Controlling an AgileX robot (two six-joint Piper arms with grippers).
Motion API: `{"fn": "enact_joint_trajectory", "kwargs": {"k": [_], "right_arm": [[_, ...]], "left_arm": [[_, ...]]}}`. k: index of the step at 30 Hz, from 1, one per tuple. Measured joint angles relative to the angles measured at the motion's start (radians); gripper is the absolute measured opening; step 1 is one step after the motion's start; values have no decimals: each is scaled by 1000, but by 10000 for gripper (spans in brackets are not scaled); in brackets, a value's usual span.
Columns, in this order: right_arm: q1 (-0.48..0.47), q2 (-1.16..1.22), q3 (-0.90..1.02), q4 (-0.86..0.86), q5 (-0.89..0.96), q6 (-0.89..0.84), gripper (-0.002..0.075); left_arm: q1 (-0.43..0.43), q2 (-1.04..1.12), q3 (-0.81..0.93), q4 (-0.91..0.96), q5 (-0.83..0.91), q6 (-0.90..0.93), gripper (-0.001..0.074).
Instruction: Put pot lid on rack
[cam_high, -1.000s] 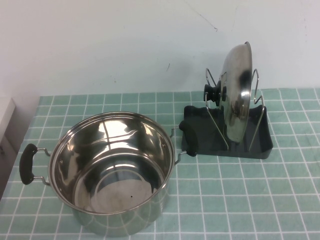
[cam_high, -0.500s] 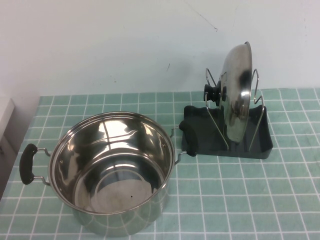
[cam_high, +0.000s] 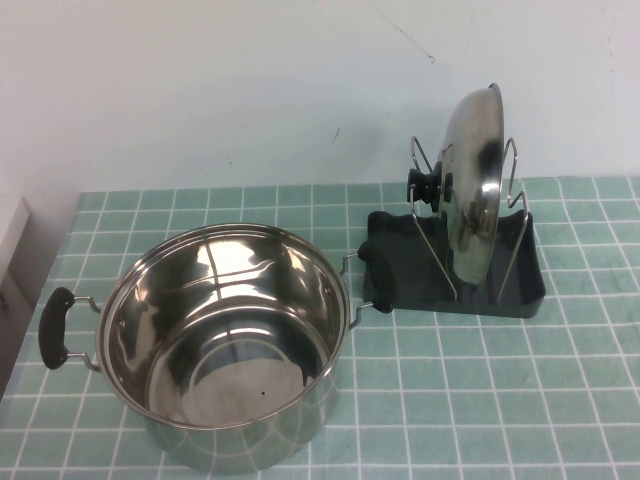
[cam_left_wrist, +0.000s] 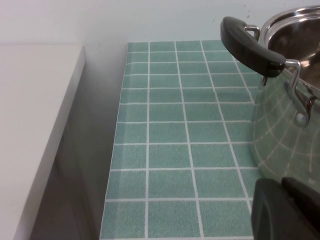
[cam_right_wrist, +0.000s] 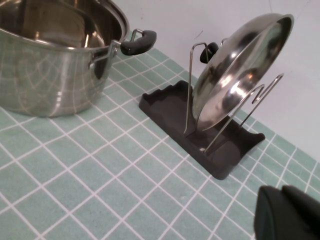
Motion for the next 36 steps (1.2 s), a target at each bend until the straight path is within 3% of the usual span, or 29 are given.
{"fn": "enact_joint_trajectory", "kwargs": {"k": [30,36], "right_arm": [[0,0,0,-4,-2,-4,0],[-12,0,18,-119,-67,72,0]], "left_arm": [[0,0,-2,-16,2,19,-2],[0,0,-2,-16,2,21,-2]]}}
